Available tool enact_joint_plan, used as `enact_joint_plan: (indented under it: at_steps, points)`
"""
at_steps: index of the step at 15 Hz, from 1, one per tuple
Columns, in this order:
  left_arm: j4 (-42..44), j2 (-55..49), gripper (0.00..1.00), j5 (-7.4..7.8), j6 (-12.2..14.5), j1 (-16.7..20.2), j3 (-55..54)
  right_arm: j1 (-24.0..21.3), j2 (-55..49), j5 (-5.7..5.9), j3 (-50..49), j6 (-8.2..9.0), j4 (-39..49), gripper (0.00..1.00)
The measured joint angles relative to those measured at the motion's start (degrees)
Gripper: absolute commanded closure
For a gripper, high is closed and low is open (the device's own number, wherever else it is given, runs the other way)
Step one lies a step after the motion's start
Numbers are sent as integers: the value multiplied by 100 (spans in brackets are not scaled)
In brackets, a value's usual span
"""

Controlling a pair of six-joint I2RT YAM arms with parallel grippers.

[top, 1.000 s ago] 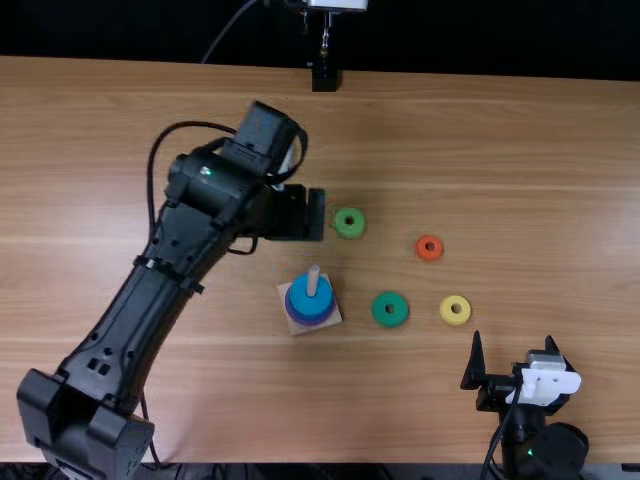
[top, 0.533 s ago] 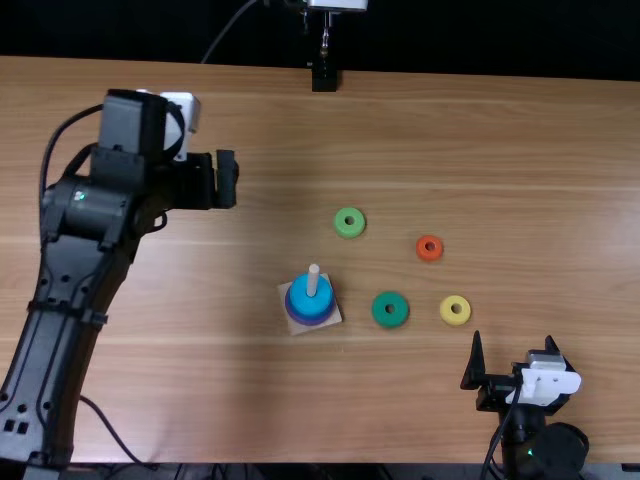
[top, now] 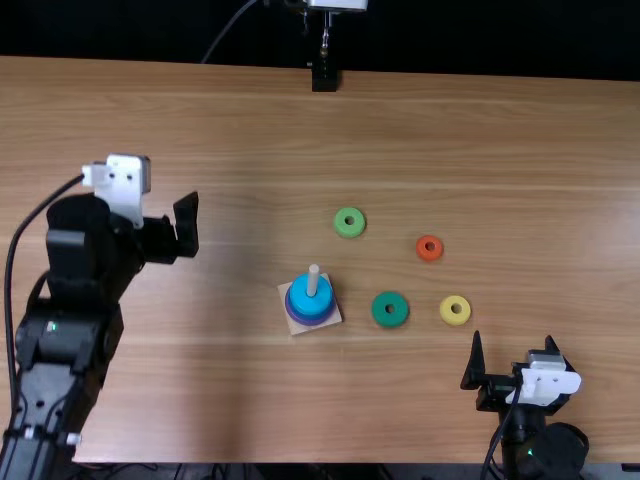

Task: Build the Hanoi tower: stack the rings onto the peg from bottom to top in this color order: purple, dark blue, light blue, dark green, light green, yellow, orange.

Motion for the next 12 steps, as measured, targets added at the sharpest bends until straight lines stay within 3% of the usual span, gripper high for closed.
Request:
enact_joint_plan:
  at_steps: [3,7,10,12]
  points:
    - [61,-1095,0,-2,398,74,-970,0,0,2,0,0,-2,0]
    - [66,-2929,0,-13,540,251,-2356,0,0,0,0,0,0,0]
    - [59,-4411,0,-321,546,374,-3344,0,0,0,0,0,0,0]
    - [70,-4830,0,-428,542,369,-3685,-2,0,0,0,0,-2,0]
